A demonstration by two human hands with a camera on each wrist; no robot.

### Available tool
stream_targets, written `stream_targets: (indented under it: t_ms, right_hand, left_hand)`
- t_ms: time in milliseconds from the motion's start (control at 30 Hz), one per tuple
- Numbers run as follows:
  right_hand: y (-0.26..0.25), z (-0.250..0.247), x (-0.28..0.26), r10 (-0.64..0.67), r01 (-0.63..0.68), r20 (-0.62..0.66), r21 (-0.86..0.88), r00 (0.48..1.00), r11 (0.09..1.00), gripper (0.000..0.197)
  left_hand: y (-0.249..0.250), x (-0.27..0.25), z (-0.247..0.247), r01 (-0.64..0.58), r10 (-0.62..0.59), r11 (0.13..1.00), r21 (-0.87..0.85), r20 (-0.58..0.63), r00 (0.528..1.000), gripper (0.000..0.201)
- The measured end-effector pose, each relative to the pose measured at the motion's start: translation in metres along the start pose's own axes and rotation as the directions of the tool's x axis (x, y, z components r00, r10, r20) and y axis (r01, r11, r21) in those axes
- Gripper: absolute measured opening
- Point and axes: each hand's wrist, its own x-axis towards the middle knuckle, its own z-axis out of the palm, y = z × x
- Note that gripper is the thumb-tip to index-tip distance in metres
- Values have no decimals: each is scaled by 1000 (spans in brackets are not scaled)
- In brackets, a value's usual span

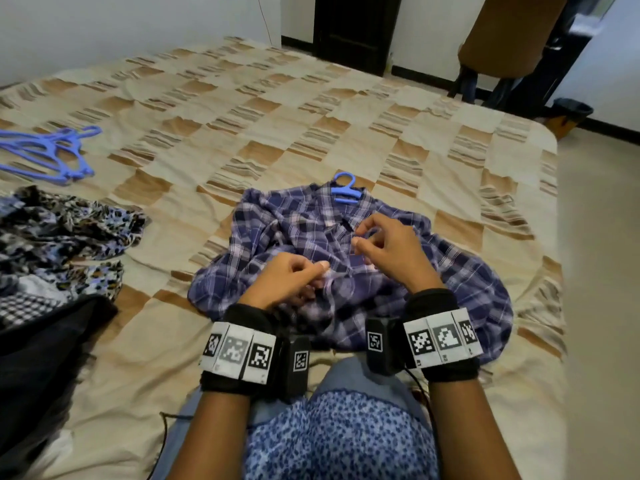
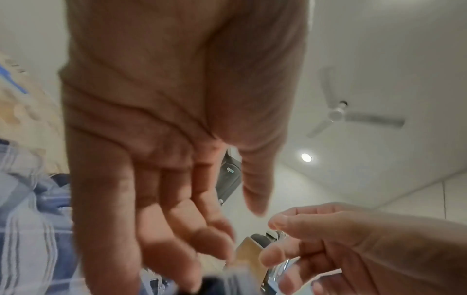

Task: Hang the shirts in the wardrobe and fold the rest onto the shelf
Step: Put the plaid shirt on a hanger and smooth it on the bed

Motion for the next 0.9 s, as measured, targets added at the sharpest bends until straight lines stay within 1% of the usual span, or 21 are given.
stream_targets:
  t_ms: [67, 100, 133, 200, 267, 300, 333, 367, 400, 433, 467, 533, 567, 600, 633, 667, 700, 733, 800, 833, 900]
  right_hand:
    - [4, -12, 21, 46, -36, 108, -99, 993, 994, 9]
    - [8, -16, 34, 58, -37, 141, -150, 988, 988, 9]
    - [12, -18, 48, 64, -31, 158, -204, 985, 978, 8]
    - [22, -16, 76, 66, -3, 182, -329, 981, 944, 7]
    - [37, -6, 105, 84, 21, 211, -452, 974, 892, 19]
    - [45, 0, 118, 99, 24, 217, -499, 971, 866, 25]
    - [54, 6, 132, 112, 25, 223, -531, 968, 847, 30]
    - [64, 12, 146, 125, 20, 223, -552, 967, 833, 34]
    - [76, 17, 160, 132, 11, 214, -560, 968, 828, 36]
    - [88, 22, 175, 142, -7, 196, -563, 970, 826, 37]
    - [101, 25, 191, 148, -32, 161, -565, 976, 825, 37]
    - [127, 28, 218, 206, -134, 65, -567, 976, 813, 38]
    - [137, 27, 229, 258, -186, 45, -575, 965, 796, 39]
    - [147, 26, 238, 312, -222, 57, -583, 948, 781, 39]
    - [150, 23, 243, 359, -240, 92, -588, 929, 772, 34]
    - [152, 20, 248, 375, -236, 137, -571, 917, 786, 26]
    - [149, 16, 251, 371, -228, 178, -532, 911, 815, 19]
    - [147, 12, 252, 332, -207, 201, -468, 922, 859, 17]
    - [135, -2, 253, 185, -117, 187, -325, 965, 939, 10]
    - [127, -11, 251, 106, -63, 142, -280, 984, 958, 17]
    - [95, -38, 246, -41, 55, 57, -269, 998, 961, 27]
  left_hand:
    - [9, 8, -8, -19, 25, 999, 44, -131, 991, 31]
    - [16, 15, -13, -26, 37, 997, 72, -161, 986, 27]
    - [23, 24, -17, -15, 31, 995, 103, -158, 987, 24]
    - [38, 47, -25, 31, -15, 986, 163, -97, 995, 22]
    - [49, 75, -32, 82, -76, 973, 214, -36, 996, 20]
    - [53, 90, -34, 103, -99, 957, 270, -30, 995, 20]
    - [56, 107, -38, 118, -111, 922, 369, -39, 993, 23]
    - [55, 126, -42, 125, -114, 860, 495, -52, 992, 29]
    - [54, 145, -45, 135, -117, 774, 619, -70, 991, 35]
    - [51, 163, -48, 149, -116, 697, 702, -95, 989, 38]
    - [47, 183, -52, 162, -110, 639, 752, -120, 987, 36]
    - [31, 223, -59, 210, -104, 550, 809, -182, 978, 32]
    - [22, 240, -63, 230, -90, 525, 820, -216, 972, 35]
    - [11, 256, -67, 248, -78, 511, 823, -244, 967, 41]
    - [0, 268, -71, 261, -62, 516, 816, -269, 961, 47]
    - [-9, 277, -76, 272, -57, 530, 803, -287, 956, 53]
    - [-18, 284, -80, 277, -61, 547, 790, -292, 954, 57]
    - [-26, 286, -86, 282, -72, 554, 783, -293, 954, 60]
    - [-32, 283, -96, 287, -65, 559, 778, -304, 950, 62]
    - [-30, 277, -101, 286, -45, 569, 771, -318, 947, 62]
    - [-11, 262, -115, 280, 29, 607, 744, -374, 927, 54]
